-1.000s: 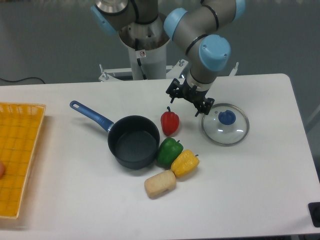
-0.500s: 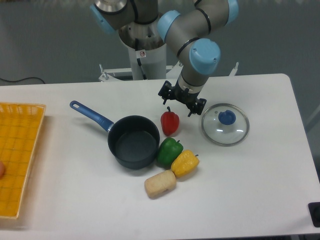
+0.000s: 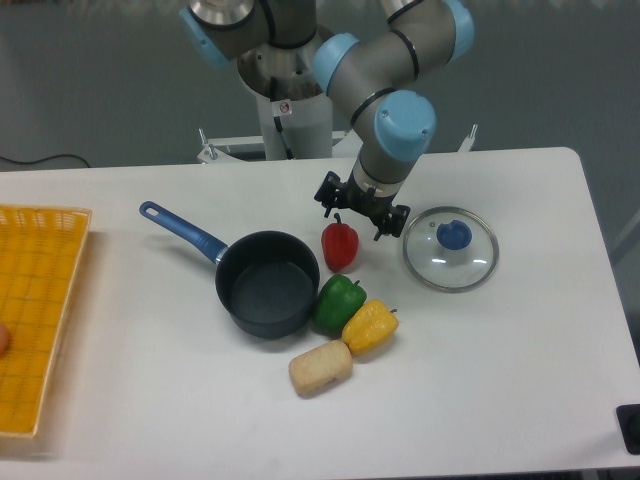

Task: Pick up the red pepper
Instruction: 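Lower the gripper around the red pepper's stem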

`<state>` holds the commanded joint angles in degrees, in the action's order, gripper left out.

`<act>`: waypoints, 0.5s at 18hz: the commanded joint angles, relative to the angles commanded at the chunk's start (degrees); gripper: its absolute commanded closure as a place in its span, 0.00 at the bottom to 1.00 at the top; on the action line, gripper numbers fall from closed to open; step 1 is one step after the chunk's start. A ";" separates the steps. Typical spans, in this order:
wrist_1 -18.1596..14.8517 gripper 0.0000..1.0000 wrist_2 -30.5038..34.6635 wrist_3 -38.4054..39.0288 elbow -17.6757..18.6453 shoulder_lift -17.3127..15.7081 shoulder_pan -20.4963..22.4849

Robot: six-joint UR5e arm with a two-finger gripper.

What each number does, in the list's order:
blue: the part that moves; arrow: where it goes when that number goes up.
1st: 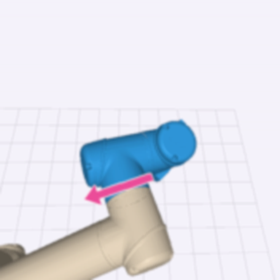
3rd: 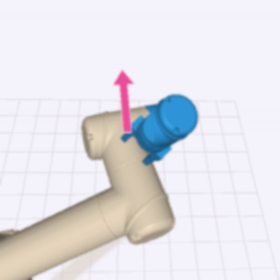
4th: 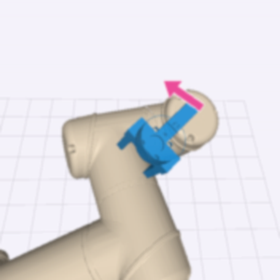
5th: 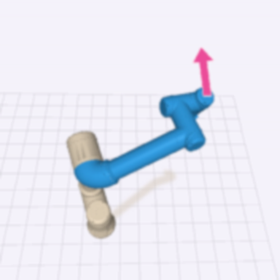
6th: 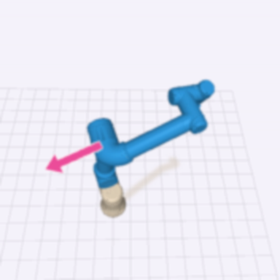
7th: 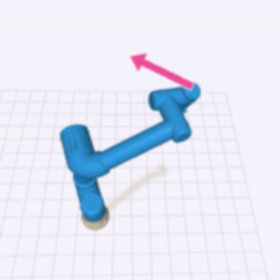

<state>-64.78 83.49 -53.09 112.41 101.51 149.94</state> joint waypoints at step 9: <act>0.35 0.00 1.23 0.79 -0.18 2.02 -1.40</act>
<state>-64.43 84.72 -52.30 112.24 103.53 148.54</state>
